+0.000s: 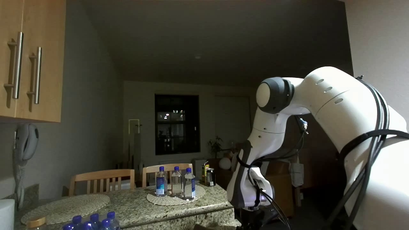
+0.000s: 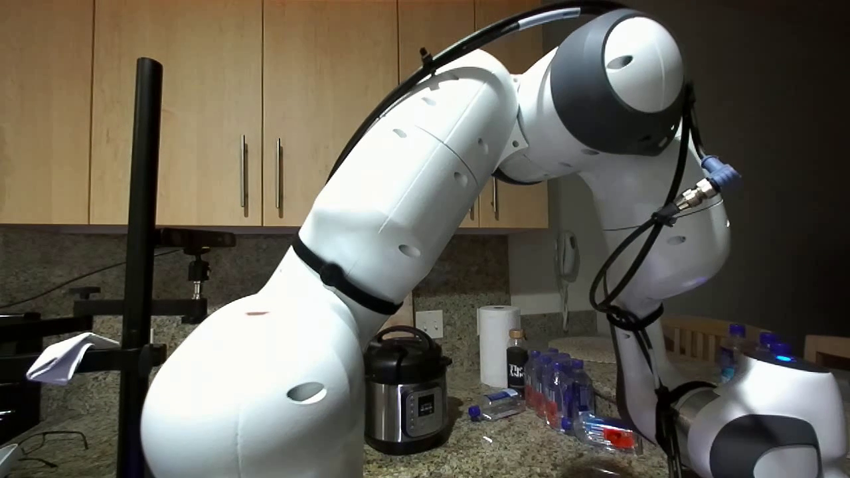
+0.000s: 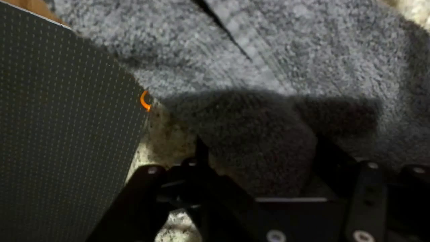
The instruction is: Move the towel
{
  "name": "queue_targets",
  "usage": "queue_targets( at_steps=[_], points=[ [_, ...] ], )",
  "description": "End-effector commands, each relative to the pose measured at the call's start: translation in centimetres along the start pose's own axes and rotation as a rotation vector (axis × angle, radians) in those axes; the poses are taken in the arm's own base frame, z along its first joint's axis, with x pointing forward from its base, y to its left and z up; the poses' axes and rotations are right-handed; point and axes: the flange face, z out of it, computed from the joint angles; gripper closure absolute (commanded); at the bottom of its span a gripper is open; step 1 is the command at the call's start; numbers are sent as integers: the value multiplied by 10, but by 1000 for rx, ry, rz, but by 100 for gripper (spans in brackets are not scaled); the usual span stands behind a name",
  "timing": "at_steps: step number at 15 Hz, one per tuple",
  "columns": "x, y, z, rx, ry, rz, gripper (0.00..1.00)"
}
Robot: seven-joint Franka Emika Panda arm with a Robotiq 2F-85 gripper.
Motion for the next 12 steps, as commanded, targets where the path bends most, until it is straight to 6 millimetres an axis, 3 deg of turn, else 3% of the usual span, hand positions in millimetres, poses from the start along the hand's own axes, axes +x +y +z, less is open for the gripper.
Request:
queue_targets(
  at_steps=[1, 6, 9, 12],
  points=[
    [-8, 2, 6, 21, -101, -23, 55],
    [-5, -4, -5, 57, -157, -22, 85],
    [1, -13, -18, 60, -161, -21, 91],
    [9, -30, -33, 48, -179, -11, 90]
  ],
)
